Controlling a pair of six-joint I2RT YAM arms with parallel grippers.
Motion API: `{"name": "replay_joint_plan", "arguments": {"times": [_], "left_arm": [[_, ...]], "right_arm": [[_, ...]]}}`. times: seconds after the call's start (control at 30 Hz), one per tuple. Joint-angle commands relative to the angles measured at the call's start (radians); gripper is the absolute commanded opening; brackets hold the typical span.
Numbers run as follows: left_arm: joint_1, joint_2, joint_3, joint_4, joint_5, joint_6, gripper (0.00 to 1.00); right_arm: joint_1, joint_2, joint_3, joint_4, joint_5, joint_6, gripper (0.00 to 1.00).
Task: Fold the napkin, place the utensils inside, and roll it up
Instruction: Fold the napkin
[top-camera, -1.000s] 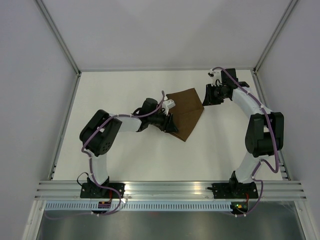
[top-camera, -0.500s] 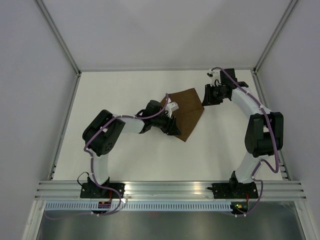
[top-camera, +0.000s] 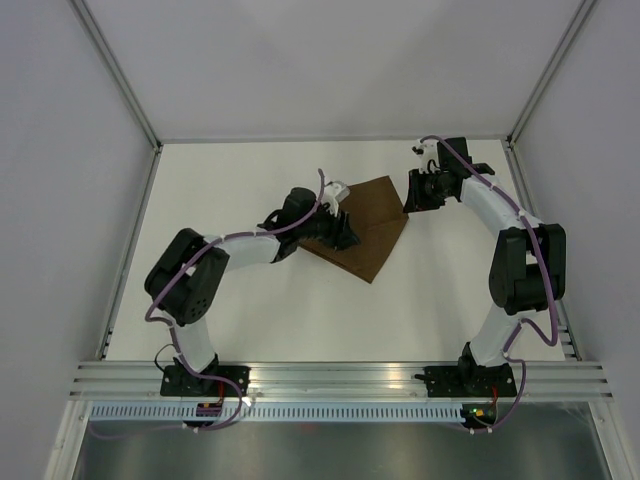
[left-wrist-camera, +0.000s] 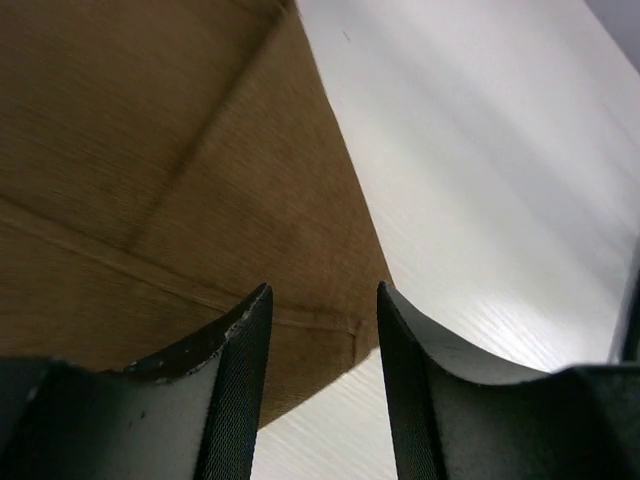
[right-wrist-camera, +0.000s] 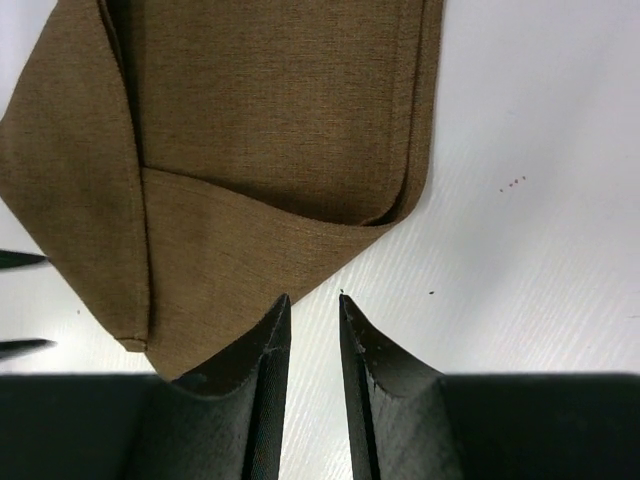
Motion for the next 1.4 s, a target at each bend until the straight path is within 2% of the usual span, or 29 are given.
{"name": "replay_joint_plan", "arguments": {"times": [0.0,0.07,0.17,0.23,0.43,0.67,1.07,1.37], "left_arm": [[0.042,-0.140,0.053,-0.025,-0.310,-0.062,0.54],[0.085,-0.163,0.071,-0.119,-0.476,-0.076,0.53],[0.128,-0.148,0.121,-0.246,-0.637,-0.090,0.49],[0.150,-0.108,0.146,-0.276,-0.664,-0.088,0.47],[0.180,0.025,0.232,-0.332,-0.695,-0.121,0.45],[0.187,0.127,0.248,-0.369,-0.644,-0.190,0.40],[0.167,0.064,0.058,-0.242,-0.592,-0.286,0.38],[0.121,-0.005,-0.108,-0.156,-0.606,-0.354,0.36]], "right_arm": [[0.007,-0.022,-0.026,-0.013,0.074,0.001,0.32],[0.007,-0.025,-0.057,-0.016,0.106,-0.030,0.32],[0.007,-0.016,-0.082,-0.014,0.116,-0.028,0.32],[0.007,-0.004,-0.103,-0.002,0.116,-0.022,0.31],[0.007,0.041,-0.115,0.017,0.120,-0.010,0.31],[0.036,0.071,-0.145,0.046,0.146,0.016,0.31],[0.076,0.157,-0.096,0.058,0.192,0.016,0.30],[0.100,0.213,-0.034,0.058,0.208,0.003,0.30]]}}
